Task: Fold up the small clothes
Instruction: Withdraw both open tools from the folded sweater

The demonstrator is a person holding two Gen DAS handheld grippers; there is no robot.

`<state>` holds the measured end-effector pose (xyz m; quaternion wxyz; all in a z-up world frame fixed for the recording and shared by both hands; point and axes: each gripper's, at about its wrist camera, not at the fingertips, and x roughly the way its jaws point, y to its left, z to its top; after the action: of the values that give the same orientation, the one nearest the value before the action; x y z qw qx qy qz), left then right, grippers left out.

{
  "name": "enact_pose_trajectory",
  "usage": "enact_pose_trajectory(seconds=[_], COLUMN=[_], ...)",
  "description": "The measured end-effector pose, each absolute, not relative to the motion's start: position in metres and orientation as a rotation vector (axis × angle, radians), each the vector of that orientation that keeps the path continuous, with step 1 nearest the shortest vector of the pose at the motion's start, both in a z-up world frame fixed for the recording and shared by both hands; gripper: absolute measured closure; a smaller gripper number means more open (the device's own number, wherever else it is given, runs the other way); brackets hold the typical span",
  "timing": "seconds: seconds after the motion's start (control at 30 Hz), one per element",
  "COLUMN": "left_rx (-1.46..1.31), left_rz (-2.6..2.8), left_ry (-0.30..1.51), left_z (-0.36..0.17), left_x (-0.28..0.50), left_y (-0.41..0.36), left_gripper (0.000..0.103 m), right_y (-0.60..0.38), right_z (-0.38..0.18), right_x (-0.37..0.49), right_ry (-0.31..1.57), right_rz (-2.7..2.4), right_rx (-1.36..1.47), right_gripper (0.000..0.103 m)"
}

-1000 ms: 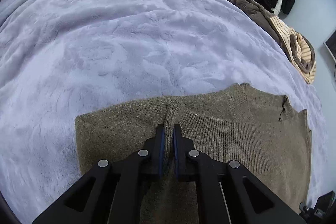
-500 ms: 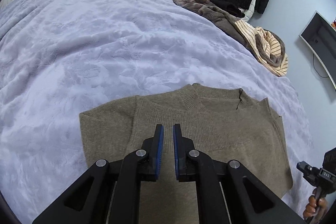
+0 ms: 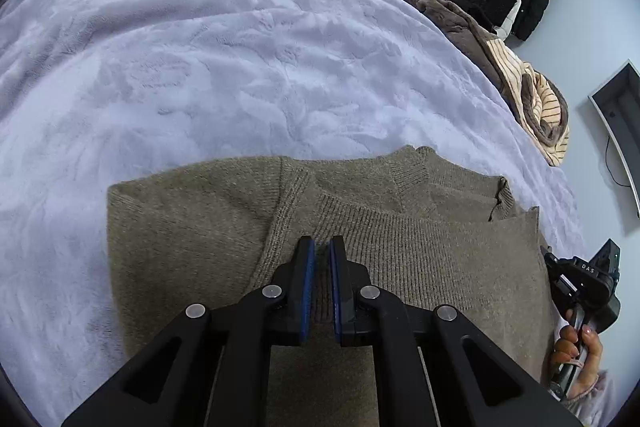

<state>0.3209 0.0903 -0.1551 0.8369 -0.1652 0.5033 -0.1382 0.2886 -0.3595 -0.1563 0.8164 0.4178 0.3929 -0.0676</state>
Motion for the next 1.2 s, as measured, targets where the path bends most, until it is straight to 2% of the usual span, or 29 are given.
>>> enact_pose_trajectory(seconds=[0.07,0.17,0.33,0.43,0.57,0.77,1.13,1.2], left_rx=[-0.289,-0.218,-0.183,-0.175,-0.191,-0.316,-0.305,-0.28], left_rz=[-0.265,-0.3,-0.391,-0.383,-0.319,-0.267,-0.19,-0.181], left_ry=[1.047,1.018,0.999,1.058,1.132,1.108,1.097,1.1], left_z=[-0.143,-0.124,-0.104,-0.121,-0.156,-0.159,-0.146,-0.144], left_x=[0.313,0.29,0.24,0.212,0.173,0.13,0.1,0.095], left_y=[0.094,0.098,0.092,0.086,0.094,0.129,0.135,0.13], left_gripper=[0.094,0.094,0.094,0.093,0.093,0.093,0.093,0.093], right_y=[-0.369,-0.363,-0.322,-0.285,-0.265,-0.293,-0.284,-0.285], right_z=[-0.155,-0.14,-0.112,-0.113,-0.149,-0.161,-0.153,-0.154], right_x=[0.277,0.255,0.215,0.19,0.151,0.099,0.074,0.071], right_ry=[0.829,0.84,0.853,0.92,1.054,0.989,0.995,0.993], right_rz=[-0.12,-0.081,0.077,0.126,0.055,0.039,0.007,-0.001], right_rx=[0.958,0.95,0.858,0.754,0.683,0.858,0.849,0.873], right_gripper=[0.103,0.095,0.095,0.095,0.097,0.099,0.098,0.095])
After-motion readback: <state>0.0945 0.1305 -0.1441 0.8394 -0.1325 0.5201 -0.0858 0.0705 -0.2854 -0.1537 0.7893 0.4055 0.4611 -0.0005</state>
